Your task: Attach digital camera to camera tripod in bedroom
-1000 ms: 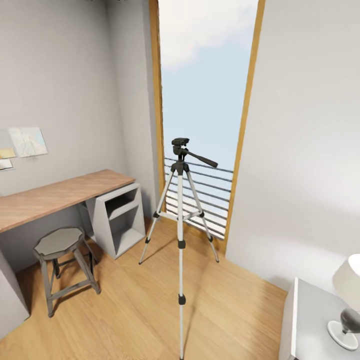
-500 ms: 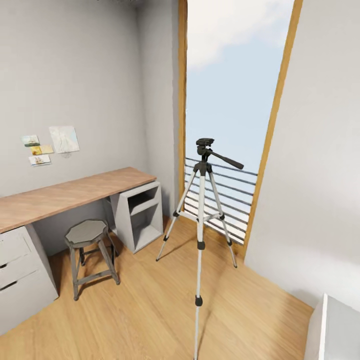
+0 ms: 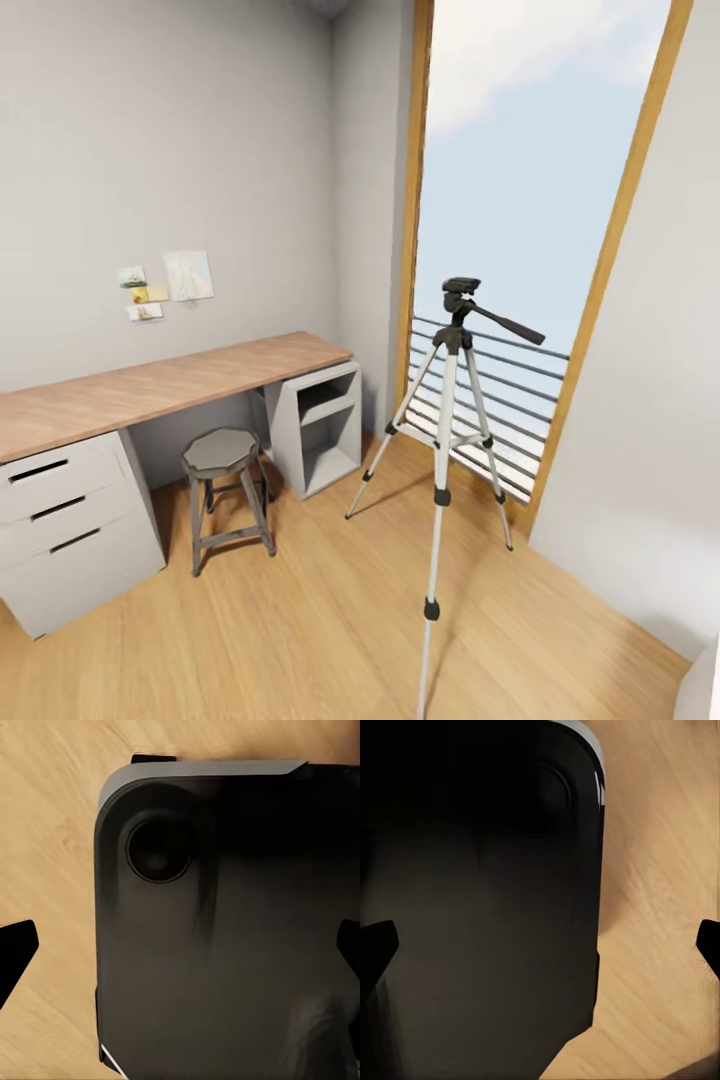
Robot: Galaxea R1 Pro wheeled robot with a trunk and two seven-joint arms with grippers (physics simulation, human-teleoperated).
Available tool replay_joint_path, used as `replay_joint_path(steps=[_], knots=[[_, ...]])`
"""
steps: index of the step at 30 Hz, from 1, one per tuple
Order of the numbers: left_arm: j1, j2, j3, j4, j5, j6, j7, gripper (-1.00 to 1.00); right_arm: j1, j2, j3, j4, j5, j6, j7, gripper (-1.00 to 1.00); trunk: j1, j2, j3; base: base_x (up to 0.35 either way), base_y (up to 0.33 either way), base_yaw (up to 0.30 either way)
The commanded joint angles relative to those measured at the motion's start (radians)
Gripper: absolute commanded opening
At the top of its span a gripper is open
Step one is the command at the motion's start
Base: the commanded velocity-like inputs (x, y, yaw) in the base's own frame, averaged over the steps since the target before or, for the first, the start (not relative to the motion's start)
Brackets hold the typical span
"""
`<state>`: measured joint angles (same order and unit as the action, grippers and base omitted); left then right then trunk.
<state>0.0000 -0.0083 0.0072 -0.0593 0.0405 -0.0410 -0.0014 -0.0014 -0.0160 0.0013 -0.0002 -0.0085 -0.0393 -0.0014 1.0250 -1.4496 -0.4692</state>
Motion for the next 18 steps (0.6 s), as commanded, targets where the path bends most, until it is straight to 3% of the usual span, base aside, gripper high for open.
replay_joint_path(steps=[1,18], knots=[[0.0,0.0,0.0,-0.001,0.004,-0.002,0.0,1.0,0.0,0.0,0.0,0.0,-0.001,-0.003,0.0,1.0,0.0,0.0,-0.001,0.0,0.0,0.273],[0.0,0.001,0.0,-0.001,0.005,-0.002,0.0,1.0,0.0,-0.001,0.0,0.0,-0.001,-0.003,0.0,1.0,0.0,0.0,-0.001,0.0,0.0,0.273]])
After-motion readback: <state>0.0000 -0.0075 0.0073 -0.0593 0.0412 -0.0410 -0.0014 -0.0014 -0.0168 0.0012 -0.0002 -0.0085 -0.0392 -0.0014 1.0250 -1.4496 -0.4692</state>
